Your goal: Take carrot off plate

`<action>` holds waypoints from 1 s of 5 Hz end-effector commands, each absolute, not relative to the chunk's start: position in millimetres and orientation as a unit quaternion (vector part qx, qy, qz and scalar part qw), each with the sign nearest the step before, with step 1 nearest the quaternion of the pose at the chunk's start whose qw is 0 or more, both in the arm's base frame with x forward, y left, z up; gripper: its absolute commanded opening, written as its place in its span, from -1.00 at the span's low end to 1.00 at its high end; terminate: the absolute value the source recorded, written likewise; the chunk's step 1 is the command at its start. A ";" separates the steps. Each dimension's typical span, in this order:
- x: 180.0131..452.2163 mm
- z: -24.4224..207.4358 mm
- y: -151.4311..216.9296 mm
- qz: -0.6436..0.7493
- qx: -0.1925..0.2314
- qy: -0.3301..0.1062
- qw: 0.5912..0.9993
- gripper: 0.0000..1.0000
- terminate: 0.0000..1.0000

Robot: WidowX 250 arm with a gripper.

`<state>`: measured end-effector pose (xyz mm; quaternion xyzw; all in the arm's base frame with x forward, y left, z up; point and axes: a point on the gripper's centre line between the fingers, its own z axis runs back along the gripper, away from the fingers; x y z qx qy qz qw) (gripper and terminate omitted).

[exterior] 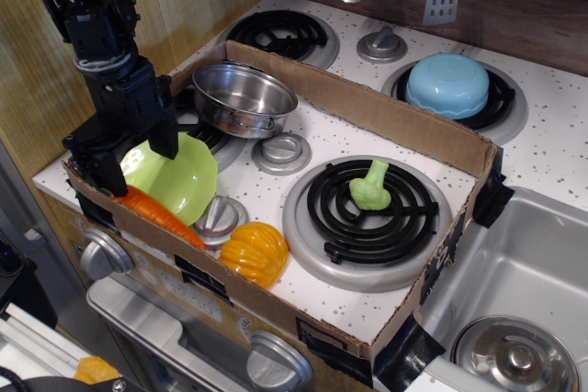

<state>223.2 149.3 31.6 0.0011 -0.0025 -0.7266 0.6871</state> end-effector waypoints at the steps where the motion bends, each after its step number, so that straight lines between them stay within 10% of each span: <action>1: 234.2 45.0 160.7 -0.729 0.014 0.007 0.684 1.00 -1.00; 5: 230.3 15.3 146.1 -0.706 0.038 -0.056 0.705 1.00 -1.00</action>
